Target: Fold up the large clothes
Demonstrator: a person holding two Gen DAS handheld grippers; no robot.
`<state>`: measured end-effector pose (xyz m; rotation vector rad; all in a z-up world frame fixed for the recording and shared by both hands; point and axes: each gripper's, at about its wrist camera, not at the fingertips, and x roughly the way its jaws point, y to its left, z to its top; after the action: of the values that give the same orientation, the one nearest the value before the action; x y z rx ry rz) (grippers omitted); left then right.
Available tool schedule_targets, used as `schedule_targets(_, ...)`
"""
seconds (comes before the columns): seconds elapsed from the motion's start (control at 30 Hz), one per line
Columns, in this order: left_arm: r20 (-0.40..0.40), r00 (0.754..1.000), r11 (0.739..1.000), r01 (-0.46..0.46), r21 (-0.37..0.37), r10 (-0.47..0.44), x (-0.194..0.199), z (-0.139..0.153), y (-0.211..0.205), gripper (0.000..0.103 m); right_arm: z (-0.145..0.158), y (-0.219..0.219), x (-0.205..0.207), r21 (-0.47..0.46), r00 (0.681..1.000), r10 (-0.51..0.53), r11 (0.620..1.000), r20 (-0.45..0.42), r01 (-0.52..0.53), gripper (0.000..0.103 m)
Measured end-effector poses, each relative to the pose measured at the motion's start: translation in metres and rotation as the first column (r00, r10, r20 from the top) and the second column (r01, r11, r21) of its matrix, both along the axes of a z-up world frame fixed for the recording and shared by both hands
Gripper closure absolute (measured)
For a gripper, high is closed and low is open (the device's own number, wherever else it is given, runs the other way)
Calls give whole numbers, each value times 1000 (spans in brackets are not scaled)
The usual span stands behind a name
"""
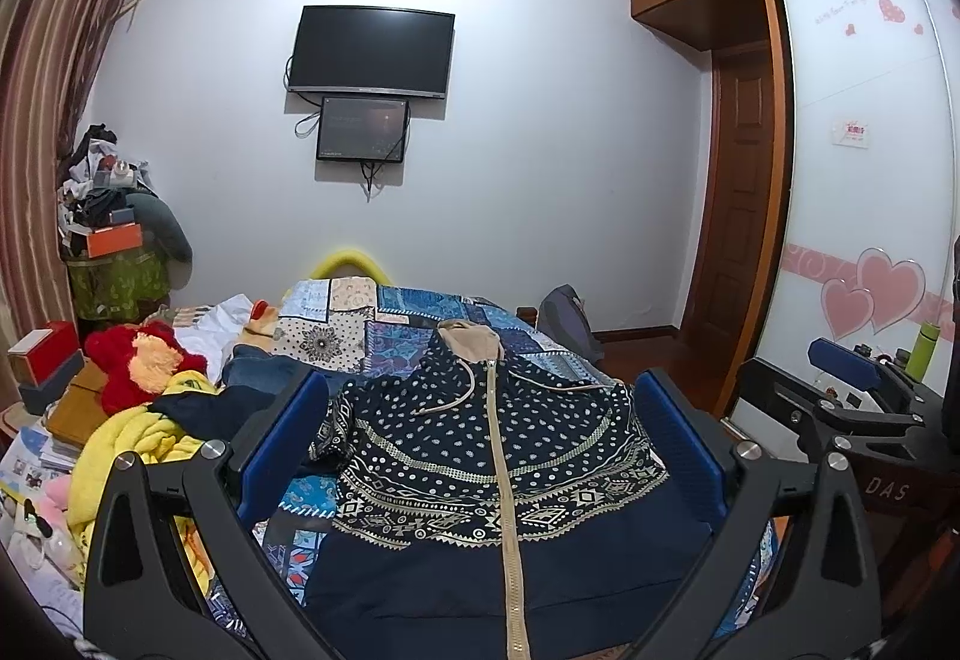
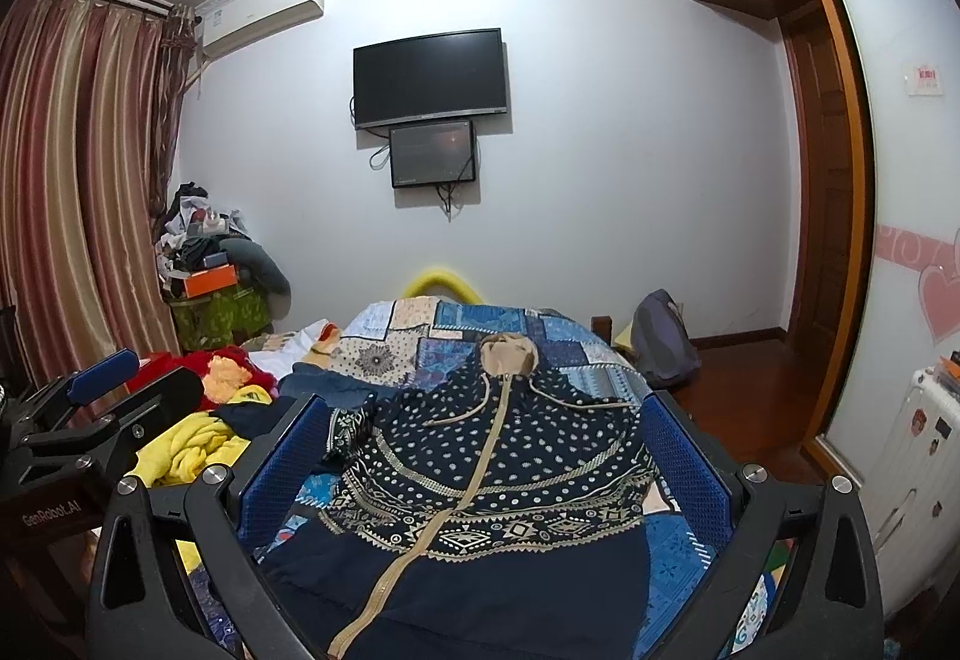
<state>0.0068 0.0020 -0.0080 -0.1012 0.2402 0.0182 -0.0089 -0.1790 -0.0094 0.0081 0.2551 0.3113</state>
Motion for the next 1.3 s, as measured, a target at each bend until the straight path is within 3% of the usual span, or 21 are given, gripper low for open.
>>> schedule_targets(1.3, -18, 1000, 1000, -1, 7, 1, 7, -1, -2, 0, 1, 2, 6, -4, 1000, -2, 1000, -1, 2, 0)
